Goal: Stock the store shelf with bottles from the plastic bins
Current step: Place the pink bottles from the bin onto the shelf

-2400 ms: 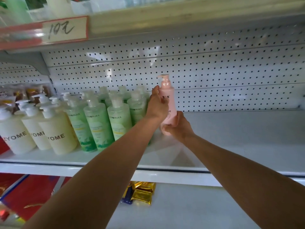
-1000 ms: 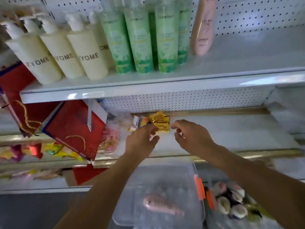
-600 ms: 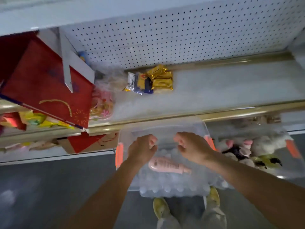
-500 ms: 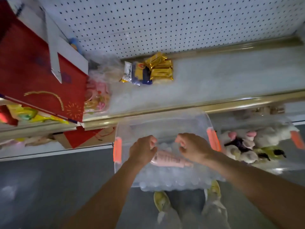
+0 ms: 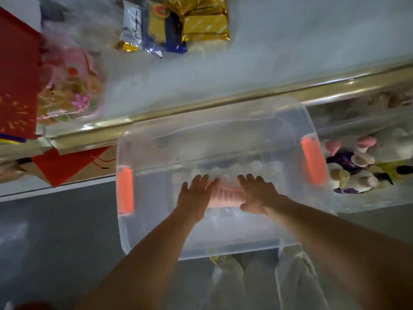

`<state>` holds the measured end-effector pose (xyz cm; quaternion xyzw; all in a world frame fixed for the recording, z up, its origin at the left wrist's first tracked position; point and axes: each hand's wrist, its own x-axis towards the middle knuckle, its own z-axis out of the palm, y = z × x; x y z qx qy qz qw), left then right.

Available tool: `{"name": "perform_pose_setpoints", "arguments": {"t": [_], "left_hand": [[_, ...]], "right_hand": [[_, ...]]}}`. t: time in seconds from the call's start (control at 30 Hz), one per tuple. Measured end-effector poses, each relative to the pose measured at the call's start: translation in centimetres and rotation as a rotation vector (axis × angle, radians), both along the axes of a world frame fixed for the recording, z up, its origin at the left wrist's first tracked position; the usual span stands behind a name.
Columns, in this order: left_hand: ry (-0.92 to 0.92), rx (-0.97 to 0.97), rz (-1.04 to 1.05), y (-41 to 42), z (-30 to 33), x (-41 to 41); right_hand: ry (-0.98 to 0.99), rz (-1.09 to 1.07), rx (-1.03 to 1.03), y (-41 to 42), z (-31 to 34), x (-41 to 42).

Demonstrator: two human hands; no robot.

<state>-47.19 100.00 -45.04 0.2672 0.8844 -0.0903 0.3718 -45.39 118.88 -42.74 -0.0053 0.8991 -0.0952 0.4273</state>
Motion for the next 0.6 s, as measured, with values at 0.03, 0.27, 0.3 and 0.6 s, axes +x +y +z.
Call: {"name": "perform_pose_setpoints", "arguments": {"t": [0.03,0.27,0.3,0.6], "left_hand": [[0.020,0.004,-0.034,0.1,-0.6,0.0],[0.106,0.082,-0.050,1.0,-1.2,-0.7],[0.073,0.097,-0.031,0.9,-0.8,-0.8],[-0.403,0.285,0.446,-0.9,6.5,-1.5]], "right_hand": [[-0.013,0.016,0.001,0.0,-0.7,0.1],[0.059,0.018,-0.064,0.0,-2.3,0.1],[0.060,0.022,-0.086,0.3,-2.0,0.0],[-0.171,-0.089,-0.304,3.1,5.7,-3.2]]}}
